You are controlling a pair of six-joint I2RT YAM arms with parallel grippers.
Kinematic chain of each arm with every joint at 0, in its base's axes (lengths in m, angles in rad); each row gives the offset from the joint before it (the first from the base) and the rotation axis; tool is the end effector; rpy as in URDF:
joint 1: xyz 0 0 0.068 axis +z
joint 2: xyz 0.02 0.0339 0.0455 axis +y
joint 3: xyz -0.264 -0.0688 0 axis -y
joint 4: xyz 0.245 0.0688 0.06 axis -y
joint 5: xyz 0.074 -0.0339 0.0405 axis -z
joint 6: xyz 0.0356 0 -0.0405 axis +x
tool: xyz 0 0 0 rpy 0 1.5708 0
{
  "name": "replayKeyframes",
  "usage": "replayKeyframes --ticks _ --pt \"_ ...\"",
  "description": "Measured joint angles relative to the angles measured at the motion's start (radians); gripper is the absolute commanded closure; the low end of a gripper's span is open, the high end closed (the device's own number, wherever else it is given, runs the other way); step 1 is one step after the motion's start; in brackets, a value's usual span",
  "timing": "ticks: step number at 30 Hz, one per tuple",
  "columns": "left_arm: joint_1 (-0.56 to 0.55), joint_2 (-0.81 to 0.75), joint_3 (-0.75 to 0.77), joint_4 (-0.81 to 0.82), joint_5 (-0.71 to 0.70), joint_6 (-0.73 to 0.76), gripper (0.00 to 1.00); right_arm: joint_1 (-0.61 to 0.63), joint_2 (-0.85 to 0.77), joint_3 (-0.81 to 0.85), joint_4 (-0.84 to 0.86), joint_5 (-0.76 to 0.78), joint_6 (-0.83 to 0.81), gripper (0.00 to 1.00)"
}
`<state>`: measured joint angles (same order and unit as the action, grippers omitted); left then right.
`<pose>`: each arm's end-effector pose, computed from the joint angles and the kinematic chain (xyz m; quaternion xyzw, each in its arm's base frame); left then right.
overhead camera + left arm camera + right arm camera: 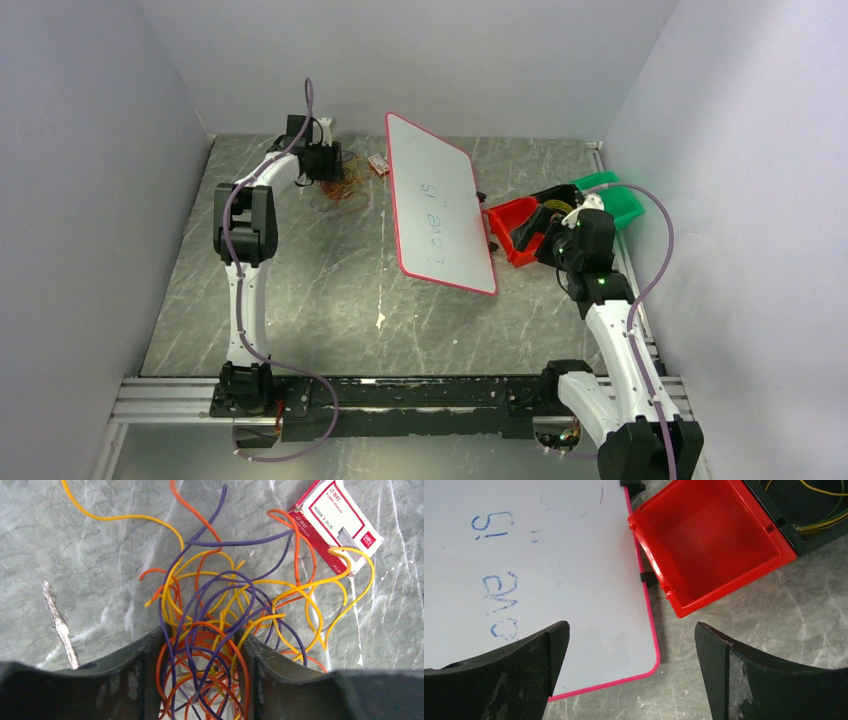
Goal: Untangle the cables
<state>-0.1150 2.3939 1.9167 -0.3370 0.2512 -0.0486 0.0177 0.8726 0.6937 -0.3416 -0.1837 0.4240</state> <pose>0.5287 -0.0700 0.1549 0.0768 0.9199 -0.1460 0.3557 0.1965 0.0100 0.2770 0.1288 0.8532 0.1868 0.4697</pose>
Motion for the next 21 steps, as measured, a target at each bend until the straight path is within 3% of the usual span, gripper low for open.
replayKeyframes --ticks 3,10,21 --pt "0.000 0.000 0.000 -0.007 -0.002 0.000 0.67 0.000 0.000 0.000 0.000 0.000 0.002 0.00" --pt "-0.001 -0.020 -0.019 -0.011 -0.016 -0.001 0.91 0.000 -0.003 0.000 0.000 0.000 0.002 0.00" --pt "-0.002 -0.287 -0.109 -0.029 -0.049 -0.005 0.93 0.000 -0.084 0.000 0.002 -0.005 0.001 0.01"
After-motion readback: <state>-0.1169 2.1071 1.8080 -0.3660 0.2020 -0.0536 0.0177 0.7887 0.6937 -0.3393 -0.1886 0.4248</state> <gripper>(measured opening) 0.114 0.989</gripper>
